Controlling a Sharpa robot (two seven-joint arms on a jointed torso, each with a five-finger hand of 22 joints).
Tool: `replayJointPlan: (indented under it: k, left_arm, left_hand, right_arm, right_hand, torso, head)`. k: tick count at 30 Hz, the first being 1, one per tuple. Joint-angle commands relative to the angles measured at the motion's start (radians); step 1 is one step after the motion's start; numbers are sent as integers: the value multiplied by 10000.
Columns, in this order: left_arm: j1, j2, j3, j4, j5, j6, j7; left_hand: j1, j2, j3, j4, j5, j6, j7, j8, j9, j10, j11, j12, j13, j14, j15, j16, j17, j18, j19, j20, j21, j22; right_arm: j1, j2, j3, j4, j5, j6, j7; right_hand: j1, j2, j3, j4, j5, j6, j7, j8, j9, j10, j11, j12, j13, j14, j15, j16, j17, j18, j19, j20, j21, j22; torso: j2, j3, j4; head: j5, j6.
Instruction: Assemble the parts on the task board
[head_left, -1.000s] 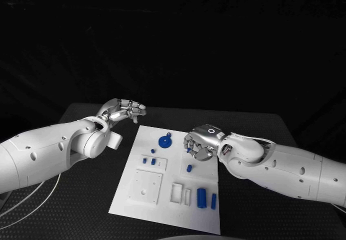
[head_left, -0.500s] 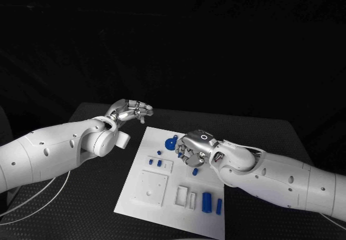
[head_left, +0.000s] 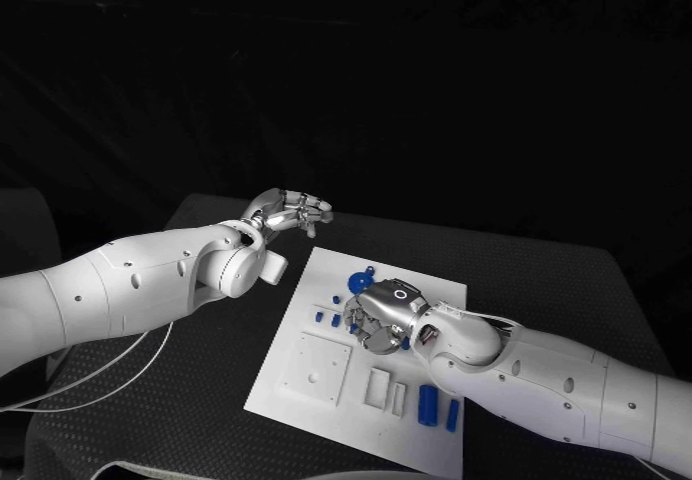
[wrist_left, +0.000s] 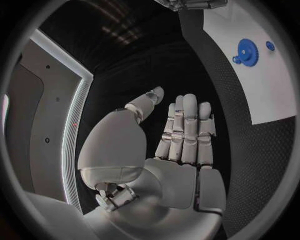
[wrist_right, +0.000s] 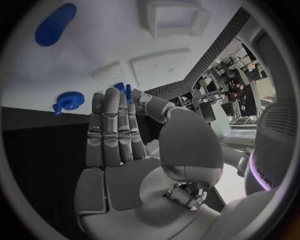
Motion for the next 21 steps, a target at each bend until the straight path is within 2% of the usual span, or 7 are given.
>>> replayJointPlan:
  k: [1,6,11,18,21]
  left_arm:
    - [28,30,9,20,105,-65,94]
    - [39,118,9,-5,103,-44,41]
    - [40,144,9,-11,103,-34,38]
    - [48,158,9,-8,102,-31,36]
    - [51,166,9,0,102,-23,37]
  left_hand:
    - [-72,-34,-29,10,34,-83,4,-30,-5,-56,7,48,13,78,19,58,16,111,35,-194,-46,48]
    - [-66,-29,-22,12,38,-84,3,-26,-5,-60,7,54,15,80,18,58,18,112,37,-195,-49,50]
    - [-68,-25,-20,17,38,-86,3,-24,-4,-64,7,57,16,80,18,58,19,112,39,-194,-51,51]
    - [-65,-27,-18,18,39,-88,3,-20,-4,-70,7,62,19,81,18,57,20,112,41,-195,-54,53]
    - [-64,-28,-17,18,39,-89,3,-19,-4,-71,7,64,19,82,18,57,21,113,42,-195,-55,54]
  right_arm:
    - [-50,75,-8,-7,-233,246,0]
    - [-92,193,-21,136,-245,337,4]
    - [-115,271,-124,203,-254,417,4]
    - [-207,373,-194,200,-308,437,5]
    - [-239,404,-215,202,-321,450,8]
  right_hand:
    - [-22,-11,24,-23,-13,47,13,20,27,47,-13,23,18,-12,-56,60,10,61,55,-16,58,16]
    - [-33,20,0,-50,1,45,15,17,37,50,-15,19,27,-12,-60,75,14,61,61,-20,68,33]
    - [-46,50,-21,-82,14,40,16,11,46,49,-16,12,35,-15,-63,89,15,61,61,-23,73,47]
    - [-59,74,-38,-110,26,36,18,7,54,46,-16,5,42,-14,-65,103,18,61,64,-25,78,58]
    - [-63,79,-43,-119,28,36,19,6,57,46,-16,4,44,-14,-66,107,19,61,64,-25,78,62]
  torso:
    - [0,3,3]
    - [13,1,-11]
    - [-7,2,-8]
    - [-9,4,-18]
    - [-12,0,-8]
  head:
    - [75,-17]
    - [133,-64]
    - [224,-160]
    - [368,-263]
    - [382,-277]
